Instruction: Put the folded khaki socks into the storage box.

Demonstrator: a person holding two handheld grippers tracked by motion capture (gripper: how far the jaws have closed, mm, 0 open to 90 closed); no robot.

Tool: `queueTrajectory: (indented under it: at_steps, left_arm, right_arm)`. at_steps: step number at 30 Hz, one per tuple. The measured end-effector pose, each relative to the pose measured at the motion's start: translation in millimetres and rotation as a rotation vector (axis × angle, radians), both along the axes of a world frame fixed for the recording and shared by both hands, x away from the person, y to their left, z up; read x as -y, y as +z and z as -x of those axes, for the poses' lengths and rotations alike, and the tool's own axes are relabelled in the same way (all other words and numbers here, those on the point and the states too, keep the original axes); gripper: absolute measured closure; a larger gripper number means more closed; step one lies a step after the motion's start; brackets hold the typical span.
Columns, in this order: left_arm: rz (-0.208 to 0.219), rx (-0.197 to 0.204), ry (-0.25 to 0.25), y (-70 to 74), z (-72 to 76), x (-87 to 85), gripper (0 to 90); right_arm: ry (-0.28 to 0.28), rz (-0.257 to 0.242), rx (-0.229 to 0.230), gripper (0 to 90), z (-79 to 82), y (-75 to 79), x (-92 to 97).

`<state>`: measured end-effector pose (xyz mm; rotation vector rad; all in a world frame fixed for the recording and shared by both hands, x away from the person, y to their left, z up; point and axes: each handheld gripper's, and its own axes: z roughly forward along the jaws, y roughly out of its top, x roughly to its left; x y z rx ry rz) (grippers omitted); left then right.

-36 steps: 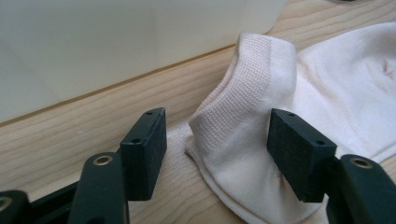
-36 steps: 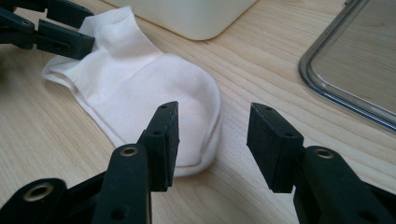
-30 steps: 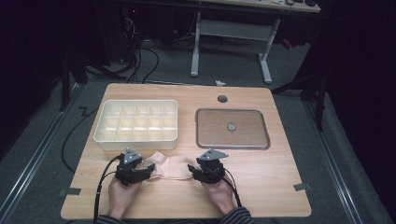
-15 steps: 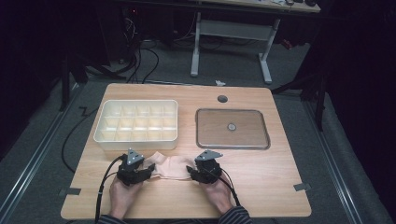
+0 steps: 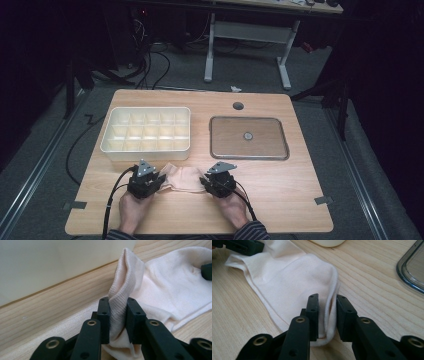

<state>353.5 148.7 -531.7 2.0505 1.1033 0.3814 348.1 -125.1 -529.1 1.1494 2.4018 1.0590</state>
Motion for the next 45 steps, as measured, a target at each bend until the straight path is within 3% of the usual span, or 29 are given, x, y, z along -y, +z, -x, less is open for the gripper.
queueTrajectory:
  at_steps: [10,15,19,29,35,45]
  left_arm:
    - [0.043,-0.025,-0.018,0.5,-2.3,-2.5,79.0]
    - [0.043,-0.015,-0.032,5.6,-0.8,-1.7,79.0]
    - [0.038,-0.001,-0.054,13.9,1.0,3.6,79.1]
    - [0.063,-0.007,-0.085,20.9,-1.0,13.9,79.0]
    - [0.049,-0.003,-0.122,26.3,-1.7,24.8,78.9]
    - [0.082,-0.01,-0.143,24.0,-3.8,39.6,78.9]
  right_arm:
    - [0.011,-0.015,0.004,84.7,0.7,1.9,2.0]
    - [0.006,-0.038,0.015,85.1,3.3,7.1,5.1]
    - [0.004,-0.049,0.034,85.2,5.1,11.4,9.1]
    - [-0.017,-0.048,0.048,85.1,8.9,18.1,23.8]
    - [-0.03,-0.037,0.059,85.1,12.0,21.3,34.5]
    - [-0.067,-0.041,0.069,85.1,15.5,24.6,52.4]
